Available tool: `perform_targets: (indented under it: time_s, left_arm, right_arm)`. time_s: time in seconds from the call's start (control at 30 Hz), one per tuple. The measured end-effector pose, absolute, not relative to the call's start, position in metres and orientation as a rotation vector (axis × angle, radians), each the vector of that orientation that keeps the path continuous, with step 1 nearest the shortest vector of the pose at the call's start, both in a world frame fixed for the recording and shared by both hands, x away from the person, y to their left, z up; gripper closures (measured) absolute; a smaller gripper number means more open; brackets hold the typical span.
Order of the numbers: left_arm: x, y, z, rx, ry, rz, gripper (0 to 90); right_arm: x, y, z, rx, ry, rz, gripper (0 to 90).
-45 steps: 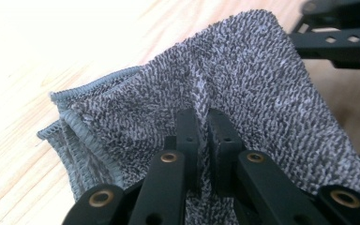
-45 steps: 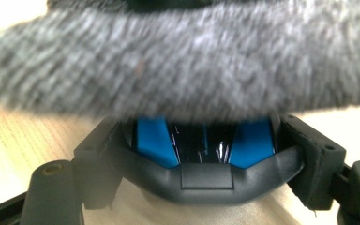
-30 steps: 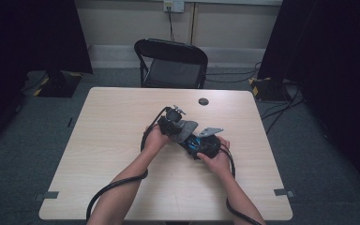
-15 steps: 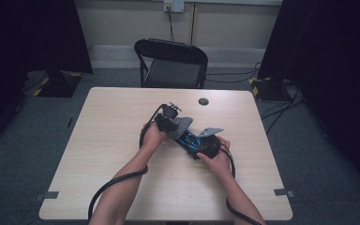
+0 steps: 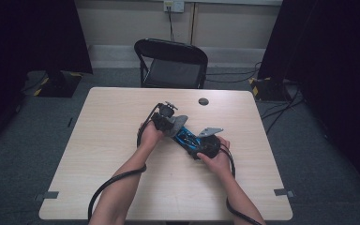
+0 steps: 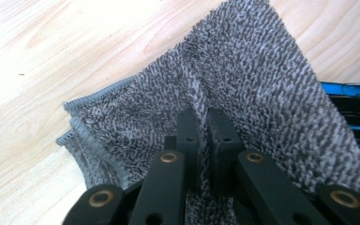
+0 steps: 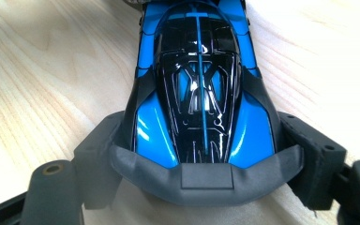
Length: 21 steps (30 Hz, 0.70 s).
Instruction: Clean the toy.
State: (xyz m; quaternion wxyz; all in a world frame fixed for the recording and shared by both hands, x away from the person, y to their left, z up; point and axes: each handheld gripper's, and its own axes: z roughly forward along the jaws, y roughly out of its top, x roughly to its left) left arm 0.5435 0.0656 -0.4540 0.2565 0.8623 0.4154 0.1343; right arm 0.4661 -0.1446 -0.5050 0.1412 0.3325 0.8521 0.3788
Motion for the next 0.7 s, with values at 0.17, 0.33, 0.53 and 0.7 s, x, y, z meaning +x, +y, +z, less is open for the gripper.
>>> perform_targets:
  time_s: [0.17,0.33,0.53,0.7]
  left_arm:
    - [0.545,0.070,-0.456,2.334,1.153,0.362,85.0]
    - [0.547,0.076,-0.459,2.327,1.173,0.358,85.0]
    - [0.548,0.087,-0.460,2.309,1.210,0.356,85.0]
    - [0.545,0.094,-0.453,2.299,1.205,0.375,85.1]
  right_arm:
    - [0.466,-0.145,-0.505,0.960,2.460,1.094,24.3]
    - [0.466,-0.145,-0.505,0.962,2.460,1.094,24.2]
    - [0.466,-0.145,-0.505,0.961,2.460,1.094,24.3]
    - [0.466,-0.145,-0.505,0.961,2.460,1.094,24.3]
